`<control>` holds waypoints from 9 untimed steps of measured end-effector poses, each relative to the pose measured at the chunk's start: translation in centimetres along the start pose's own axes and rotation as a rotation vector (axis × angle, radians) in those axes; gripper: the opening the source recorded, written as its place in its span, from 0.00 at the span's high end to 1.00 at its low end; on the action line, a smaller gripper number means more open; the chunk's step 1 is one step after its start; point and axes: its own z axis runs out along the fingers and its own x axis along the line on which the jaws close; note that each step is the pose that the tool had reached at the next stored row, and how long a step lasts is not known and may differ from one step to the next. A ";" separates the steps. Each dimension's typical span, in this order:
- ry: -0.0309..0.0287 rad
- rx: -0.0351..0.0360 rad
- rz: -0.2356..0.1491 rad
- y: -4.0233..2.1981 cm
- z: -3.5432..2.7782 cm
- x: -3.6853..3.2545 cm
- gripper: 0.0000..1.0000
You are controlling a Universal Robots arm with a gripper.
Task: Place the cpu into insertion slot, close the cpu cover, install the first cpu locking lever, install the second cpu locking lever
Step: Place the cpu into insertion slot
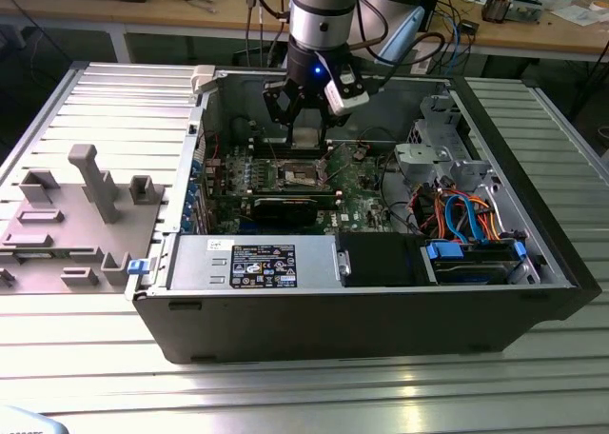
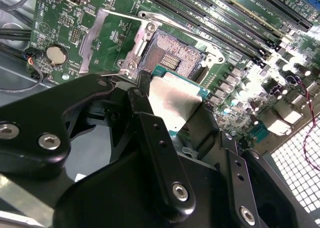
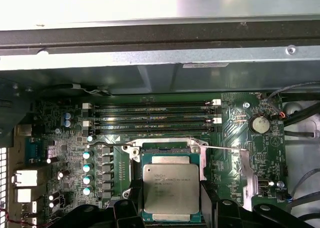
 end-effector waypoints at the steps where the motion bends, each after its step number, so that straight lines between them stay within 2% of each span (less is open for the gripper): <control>1: 0.0000 -0.0001 0.000 0.00 0.02 0.00 0.46; 9: 0.0001 0.0000 0.000 -0.01 0.20 0.00 0.46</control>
